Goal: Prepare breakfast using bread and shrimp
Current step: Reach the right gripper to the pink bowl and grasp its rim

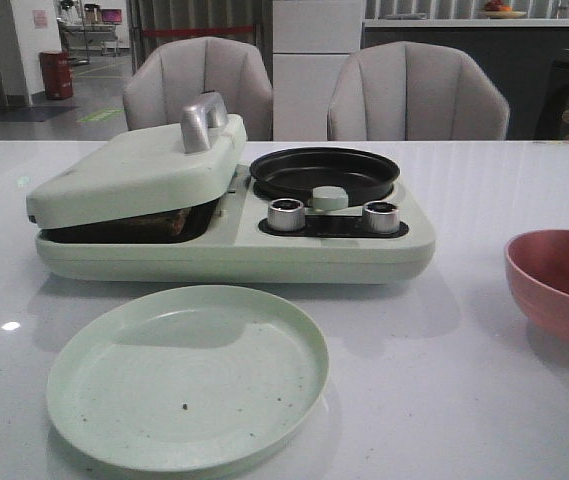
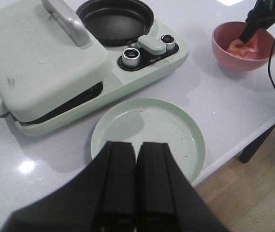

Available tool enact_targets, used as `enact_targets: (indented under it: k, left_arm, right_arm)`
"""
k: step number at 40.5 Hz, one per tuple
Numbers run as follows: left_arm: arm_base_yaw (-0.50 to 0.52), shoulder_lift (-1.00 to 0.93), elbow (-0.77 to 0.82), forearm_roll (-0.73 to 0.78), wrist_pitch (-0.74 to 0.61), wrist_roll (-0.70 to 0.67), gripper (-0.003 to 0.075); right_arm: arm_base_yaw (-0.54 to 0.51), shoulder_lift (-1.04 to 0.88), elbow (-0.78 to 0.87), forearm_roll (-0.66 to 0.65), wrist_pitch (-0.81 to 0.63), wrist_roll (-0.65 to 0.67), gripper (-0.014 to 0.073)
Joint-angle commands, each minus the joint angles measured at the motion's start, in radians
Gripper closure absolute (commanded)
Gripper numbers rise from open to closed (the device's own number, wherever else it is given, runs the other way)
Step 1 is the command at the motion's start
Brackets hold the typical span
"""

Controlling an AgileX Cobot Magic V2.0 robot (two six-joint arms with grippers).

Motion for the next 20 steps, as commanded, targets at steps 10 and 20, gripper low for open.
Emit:
enact_targets:
  k: [10,20]
  left_arm:
    - [-0.007,-0.001,-0.029,-0.014,-0.072,-0.008,0.0619]
    - [-0.007,-0.001,-0.029,-0.014,-0.072,-0.008,0.0619]
  right_arm:
    - [-0.004,-0.041,-0.032,-0.026,-0.029,-0.011,0.0498]
    - [0.022,-0.146,-0.055,-0.027,-0.072,-0.011,0.0559]
